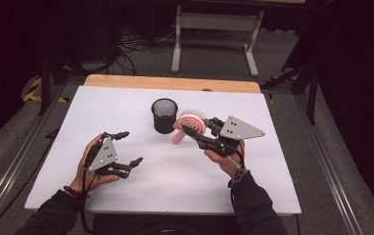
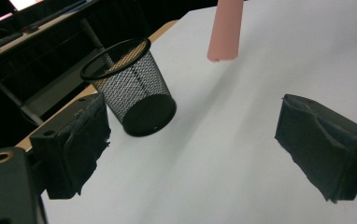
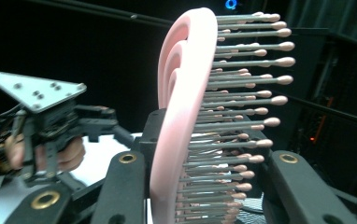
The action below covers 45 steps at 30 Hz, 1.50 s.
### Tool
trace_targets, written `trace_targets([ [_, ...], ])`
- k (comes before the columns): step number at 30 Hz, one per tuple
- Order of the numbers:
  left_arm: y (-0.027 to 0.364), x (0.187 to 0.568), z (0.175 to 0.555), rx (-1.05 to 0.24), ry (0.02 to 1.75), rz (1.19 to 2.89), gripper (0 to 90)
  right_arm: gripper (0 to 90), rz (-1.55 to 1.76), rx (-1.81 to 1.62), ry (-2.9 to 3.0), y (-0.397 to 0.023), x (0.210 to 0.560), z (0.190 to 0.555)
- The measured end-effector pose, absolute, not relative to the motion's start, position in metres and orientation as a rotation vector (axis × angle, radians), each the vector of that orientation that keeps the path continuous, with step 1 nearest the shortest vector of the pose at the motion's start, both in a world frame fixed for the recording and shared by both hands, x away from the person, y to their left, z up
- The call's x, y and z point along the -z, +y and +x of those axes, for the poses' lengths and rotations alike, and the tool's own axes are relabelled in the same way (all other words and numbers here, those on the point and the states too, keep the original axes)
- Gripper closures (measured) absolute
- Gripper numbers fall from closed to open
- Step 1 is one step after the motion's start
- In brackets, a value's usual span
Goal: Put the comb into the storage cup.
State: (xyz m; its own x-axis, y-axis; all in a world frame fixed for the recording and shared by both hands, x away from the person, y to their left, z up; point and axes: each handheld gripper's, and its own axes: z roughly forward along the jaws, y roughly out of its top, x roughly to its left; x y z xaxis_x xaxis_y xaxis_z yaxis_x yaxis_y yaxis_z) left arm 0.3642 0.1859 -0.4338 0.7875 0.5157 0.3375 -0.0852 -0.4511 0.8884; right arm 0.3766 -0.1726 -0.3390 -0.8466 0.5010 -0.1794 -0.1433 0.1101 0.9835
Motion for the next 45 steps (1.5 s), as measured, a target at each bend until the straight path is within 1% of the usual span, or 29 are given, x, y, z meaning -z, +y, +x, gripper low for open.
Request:
trace_targets([
  [1,0.188,0.435,0.363,-0.719,0.322,1.932,9.1,63.0,0.363,-1.782,1.907,-0.175,0.338,0.378],
  [2,0.192,0.437,0.360,-0.695,0.335,1.937,9.1,63.0,0.377,-1.781,1.902,-0.176,0.338,0.378],
  [9,0.207,0.443,0.349,-0.658,0.371,1.928,7.6,63.0,0.438,-1.778,1.866,-0.184,0.336,0.382],
  [15,0.213,0.450,0.341,-0.650,0.385,1.937,6.6,63.0,0.464,-1.785,1.844,-0.189,0.336,0.385],
  [18,0.216,0.455,0.338,-0.628,0.405,1.936,6.2,63.0,0.477,-1.775,1.835,-0.189,0.336,0.387],
  [25,0.224,0.460,0.335,-0.638,0.408,1.971,4.3,63.0,0.502,-1.756,1.810,-0.188,0.331,0.391],
  [31,0.233,0.461,0.334,-0.617,0.432,1.947,3.0,62.9,0.516,-1.753,1.786,-0.188,0.326,0.395],
  [35,0.237,0.462,0.333,-0.642,0.439,1.965,2.7,62.9,0.527,-1.747,1.782,-0.187,0.322,0.398],
  [45,0.248,0.462,0.330,-0.598,0.449,1.930,2.6,62.9,0.547,-1.734,1.774,-0.178,0.317,0.408],
])
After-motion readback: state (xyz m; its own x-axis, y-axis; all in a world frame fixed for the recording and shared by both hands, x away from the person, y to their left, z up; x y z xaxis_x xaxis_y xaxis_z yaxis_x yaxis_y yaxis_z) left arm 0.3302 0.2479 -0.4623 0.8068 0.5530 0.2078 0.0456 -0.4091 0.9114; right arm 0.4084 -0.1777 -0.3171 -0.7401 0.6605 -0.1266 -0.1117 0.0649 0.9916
